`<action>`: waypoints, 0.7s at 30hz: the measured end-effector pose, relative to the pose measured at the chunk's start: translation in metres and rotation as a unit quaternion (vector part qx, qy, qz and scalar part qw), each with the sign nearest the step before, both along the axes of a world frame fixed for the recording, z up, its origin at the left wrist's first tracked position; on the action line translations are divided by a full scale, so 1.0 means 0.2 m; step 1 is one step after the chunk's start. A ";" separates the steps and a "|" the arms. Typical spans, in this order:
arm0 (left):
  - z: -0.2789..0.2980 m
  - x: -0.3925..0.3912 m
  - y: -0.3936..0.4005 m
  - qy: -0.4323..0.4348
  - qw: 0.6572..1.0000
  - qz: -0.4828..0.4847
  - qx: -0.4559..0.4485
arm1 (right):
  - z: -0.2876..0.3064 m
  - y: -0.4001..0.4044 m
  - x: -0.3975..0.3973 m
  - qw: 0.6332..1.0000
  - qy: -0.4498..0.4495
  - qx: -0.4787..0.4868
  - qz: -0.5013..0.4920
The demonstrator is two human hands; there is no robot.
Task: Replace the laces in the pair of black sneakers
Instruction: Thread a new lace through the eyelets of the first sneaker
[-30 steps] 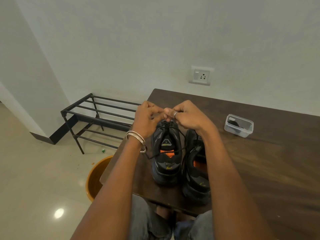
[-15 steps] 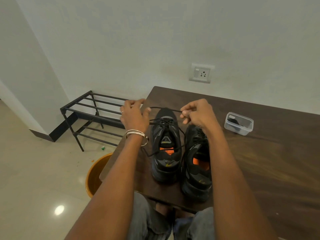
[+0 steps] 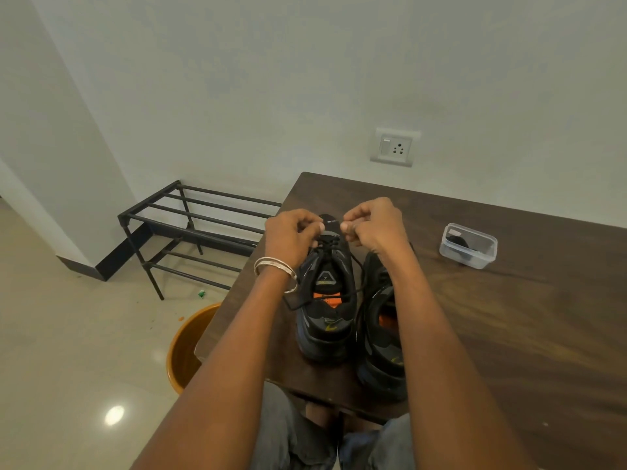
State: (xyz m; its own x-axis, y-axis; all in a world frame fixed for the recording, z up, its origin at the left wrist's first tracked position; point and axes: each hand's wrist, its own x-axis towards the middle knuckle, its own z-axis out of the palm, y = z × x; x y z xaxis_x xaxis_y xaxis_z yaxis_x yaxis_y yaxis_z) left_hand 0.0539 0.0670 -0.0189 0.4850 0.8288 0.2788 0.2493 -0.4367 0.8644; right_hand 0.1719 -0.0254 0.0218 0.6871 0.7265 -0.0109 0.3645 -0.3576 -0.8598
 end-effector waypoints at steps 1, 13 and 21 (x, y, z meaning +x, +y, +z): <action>-0.01 0.00 0.01 0.005 1.000 0.016 -0.002 | 0.00 -0.01 0.01 0.999 -0.028 -0.032 0.011; -0.05 0.00 0.01 0.054 0.997 0.043 -0.016 | 0.07 -0.17 0.04 0.928 0.153 -0.209 0.269; -0.06 0.04 -0.03 0.156 0.987 -0.001 -0.038 | -0.02 -0.11 0.05 0.973 0.033 -0.207 0.098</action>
